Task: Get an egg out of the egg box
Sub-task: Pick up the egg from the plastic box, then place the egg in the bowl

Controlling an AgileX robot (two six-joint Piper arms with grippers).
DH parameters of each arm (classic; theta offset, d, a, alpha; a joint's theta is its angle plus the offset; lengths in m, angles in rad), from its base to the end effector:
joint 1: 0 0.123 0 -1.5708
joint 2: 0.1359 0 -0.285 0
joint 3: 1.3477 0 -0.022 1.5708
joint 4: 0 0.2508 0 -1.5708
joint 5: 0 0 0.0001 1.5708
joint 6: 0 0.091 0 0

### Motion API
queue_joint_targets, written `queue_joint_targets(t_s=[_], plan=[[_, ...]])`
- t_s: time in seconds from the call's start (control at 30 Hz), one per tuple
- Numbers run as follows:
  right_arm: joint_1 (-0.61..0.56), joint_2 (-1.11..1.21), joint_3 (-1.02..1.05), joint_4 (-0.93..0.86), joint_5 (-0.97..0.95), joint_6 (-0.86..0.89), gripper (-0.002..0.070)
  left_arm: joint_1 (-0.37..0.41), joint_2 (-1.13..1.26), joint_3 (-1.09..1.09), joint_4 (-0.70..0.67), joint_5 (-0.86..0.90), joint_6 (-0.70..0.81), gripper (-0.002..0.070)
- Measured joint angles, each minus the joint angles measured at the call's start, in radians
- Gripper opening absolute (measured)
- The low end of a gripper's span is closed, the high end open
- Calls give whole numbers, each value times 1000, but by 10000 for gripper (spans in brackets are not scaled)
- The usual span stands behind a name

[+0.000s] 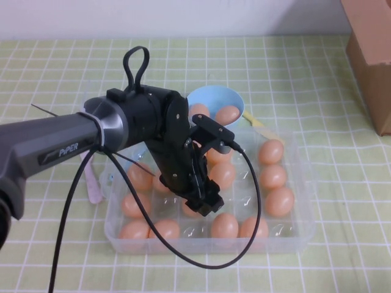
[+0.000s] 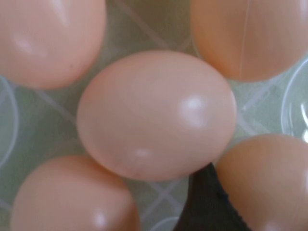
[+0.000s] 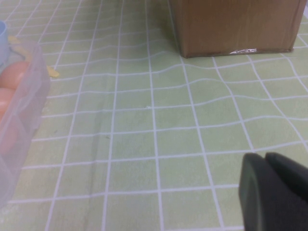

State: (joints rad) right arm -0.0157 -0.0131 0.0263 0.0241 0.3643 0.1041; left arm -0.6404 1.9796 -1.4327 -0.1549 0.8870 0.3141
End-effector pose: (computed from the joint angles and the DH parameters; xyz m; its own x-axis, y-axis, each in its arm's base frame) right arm 0.0528 0.0000 0.1723 -0.2829 0.1307 -0.9502 0.0435 0.9914 0.1234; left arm 0.3164 -0.2494 0.1872 -0.6309 0.7352 -0.2476 0.7680 0.6372 -0.0649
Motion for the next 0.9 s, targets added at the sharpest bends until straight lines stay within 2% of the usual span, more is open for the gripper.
queue_joint_targets(t_s=[0.23,0.4,0.57,0.7,0.87,0.9], plan=[[0,0,0,0,0,0,-19,0,-22,0,18,2,-2,358],[0,0,0,0,0,0,-19,-13,-146,0,78,8,-2,358],[0,0,0,0,0,0,-19,-17,-265,0,125,-102,-7,358],[0,0,0,0,0,0,-19,-15,-311,56,122,-373,-7,358],[0,0,0,0,0,0,-19,-5,-308,240,13,-930,-7,356],[0,0,0,0,0,0,-19,-5,-301,269,-4,-996,-7,356]])
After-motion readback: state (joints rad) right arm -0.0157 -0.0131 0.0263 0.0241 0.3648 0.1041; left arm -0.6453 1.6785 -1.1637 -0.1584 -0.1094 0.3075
